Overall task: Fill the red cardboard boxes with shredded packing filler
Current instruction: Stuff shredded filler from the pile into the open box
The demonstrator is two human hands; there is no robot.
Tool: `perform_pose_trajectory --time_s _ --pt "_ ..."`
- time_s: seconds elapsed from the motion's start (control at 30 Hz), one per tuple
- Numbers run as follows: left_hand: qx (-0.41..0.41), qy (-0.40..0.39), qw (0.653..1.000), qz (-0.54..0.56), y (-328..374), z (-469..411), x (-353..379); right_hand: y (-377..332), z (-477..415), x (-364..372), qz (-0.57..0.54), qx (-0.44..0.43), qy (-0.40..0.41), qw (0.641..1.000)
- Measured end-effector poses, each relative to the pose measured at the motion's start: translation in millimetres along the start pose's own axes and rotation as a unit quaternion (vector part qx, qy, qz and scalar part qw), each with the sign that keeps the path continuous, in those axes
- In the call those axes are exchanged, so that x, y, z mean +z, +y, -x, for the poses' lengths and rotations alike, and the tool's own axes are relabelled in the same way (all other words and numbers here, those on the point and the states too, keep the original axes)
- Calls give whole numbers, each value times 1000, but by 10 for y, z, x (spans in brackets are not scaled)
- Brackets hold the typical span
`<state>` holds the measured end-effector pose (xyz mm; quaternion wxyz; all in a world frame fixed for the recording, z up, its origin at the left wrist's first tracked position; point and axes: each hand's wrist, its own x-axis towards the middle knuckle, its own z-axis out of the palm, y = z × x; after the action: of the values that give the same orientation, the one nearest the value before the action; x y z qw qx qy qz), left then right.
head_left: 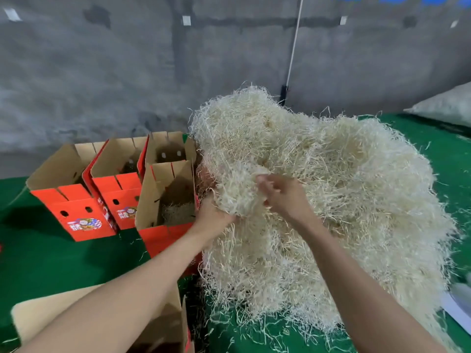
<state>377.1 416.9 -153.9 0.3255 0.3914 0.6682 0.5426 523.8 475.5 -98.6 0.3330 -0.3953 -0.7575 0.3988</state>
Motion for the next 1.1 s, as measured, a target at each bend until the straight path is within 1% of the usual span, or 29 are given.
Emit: perform_pose_trajectory --time_s 0.03,0.07,0.1,0.13,0.17,0.23,0.27,0.3,0.33,0.4,0.43,0.47,0.5,0.53,0.6,0.63,0.67,0.7,0.73,0.77,0.83,0.9,0.97,1.0,1.03,1.07,1.1 --pt "-21 6 999 34 44 -33 -52 44 -88 -81 60 -47 73 994" --pt "-40 5 997 70 83 -62 -101 130 -186 -127 98 -89 125 983" --pt "-53 2 993 106 135 -76 -145 221 -262 -140 130 -118 139 975" --pt "-69 -1 987 144 181 -85 -168 336 -327 -122 168 -127 119 970" --pt "-89 4 980 178 238 -96 -180 461 -368 -85 207 -114 73 969" --pt "-122 30 974 188 327 -132 -180 763 -367 -5 279 -50 -67 957" --pt "-128 39 972 193 352 -143 -182 906 -313 25 310 -14 -145 939" --pt "-131 42 969 206 389 -148 -191 1030 -244 58 344 17 -213 914" --pt "-133 39 965 223 429 -155 -213 1133 -177 88 375 40 -264 888" --pt "-135 39 954 266 508 -172 -268 1235 -104 120 425 56 -313 847" --pt "-132 48 949 282 529 -196 -306 1221 -96 117 440 54 -322 836" --pt "-131 60 948 284 557 -215 -334 1165 -108 89 445 48 -326 832" --pt "-131 75 947 284 575 -237 -358 1069 -136 31 439 46 -326 836" --pt "-131 84 945 286 589 -259 -377 944 -174 -56 418 40 -315 851" --pt "-130 89 943 292 627 -273 -397 593 -227 -249 335 -6 -249 908" --pt "-128 85 941 300 645 -275 -394 376 -210 -302 250 -43 -218 943" --pt "-126 79 938 314 667 -270 -382 180 -171 -300 125 -70 -203 969" --pt "-122 70 934 329 685 -261 -368 31 -109 -232 -2 -74 -207 975" --pt "-121 60 930 342 712 -247 -347 -6 -46 -110 -85 -55 -216 971" --pt "-118 49 927 353 743 -225 -322 -2 27 83 -114 -8 -224 968" --pt "-108 31 922 370 791 -185 -266 58 187 493 -78 100 -244 961" --pt "-99 21 918 383 824 -151 -240 254 246 809 -21 128 -208 969" --pt "-95 1 911 402 806 -140 -280 428 187 867 -23 159 -151 975" --pt "-98 -16 910 404 792 -114 -306 496 129 827 -60 186 -114 974" --pt "-103 -27 921 375 742 -101 -330 547 73 755 -130 228 -82 962" --pt "-103 -28 948 301 675 -90 -348 588 11 668 -224 270 -60 934" --pt "-90 -33 977 192 600 -77 -364 595 -42 591 -308 303 -44 901"
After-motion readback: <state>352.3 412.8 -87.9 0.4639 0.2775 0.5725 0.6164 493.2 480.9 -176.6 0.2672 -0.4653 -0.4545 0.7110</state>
